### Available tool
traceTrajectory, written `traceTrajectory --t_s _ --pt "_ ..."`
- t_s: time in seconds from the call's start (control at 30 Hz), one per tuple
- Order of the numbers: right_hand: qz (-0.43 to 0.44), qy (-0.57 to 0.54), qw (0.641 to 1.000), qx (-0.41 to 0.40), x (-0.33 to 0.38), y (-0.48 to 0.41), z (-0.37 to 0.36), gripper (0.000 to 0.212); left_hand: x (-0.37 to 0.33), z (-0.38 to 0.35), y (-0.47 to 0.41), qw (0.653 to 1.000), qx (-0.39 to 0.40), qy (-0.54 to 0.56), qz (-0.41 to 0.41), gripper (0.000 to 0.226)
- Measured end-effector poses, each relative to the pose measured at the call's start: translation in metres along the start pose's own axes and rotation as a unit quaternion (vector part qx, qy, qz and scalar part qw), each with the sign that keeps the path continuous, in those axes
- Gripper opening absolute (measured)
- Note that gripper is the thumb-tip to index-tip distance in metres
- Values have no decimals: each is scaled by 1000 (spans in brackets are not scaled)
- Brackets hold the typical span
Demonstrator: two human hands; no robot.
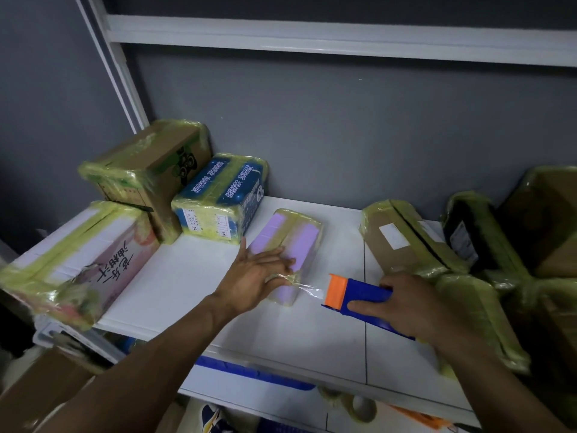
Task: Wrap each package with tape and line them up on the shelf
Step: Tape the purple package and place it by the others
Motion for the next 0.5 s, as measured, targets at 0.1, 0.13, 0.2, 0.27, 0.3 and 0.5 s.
traceTrajectory --t_s 0.1,0.13,0.2,0.27,0.3,0.5 --pt "-4 14 1000 -7 -1 -4 -5 72 -1 -1 4 1000 -14 2 19 40" --pt "-4 19 1000 -6 -1 -7 -6 71 -2 -2 5 999 -15 13 32 38" --pt "-5 30 1000 2 1 -11 -9 69 -5 -5 7 997 -21 50 58 33" --pt "-6 36 999 9 3 -16 -12 69 -6 -9 11 993 -31 83 77 27" --pt "-7 40 999 9 5 -18 -13 70 -6 -10 12 991 -35 92 87 25" --pt "1 78 997 8 23 -28 -26 67 -8 -13 14 989 -57 86 103 33"
Point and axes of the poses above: each hand's wrist, its own y-axis away from the middle knuckle, its own z-axis out of the back of the hand, x = y × z, the point moved 2 cm from there along -y, towards the middle knuckle, and after that the axes turned 3 degrees about -z, right-handed, at the moved point
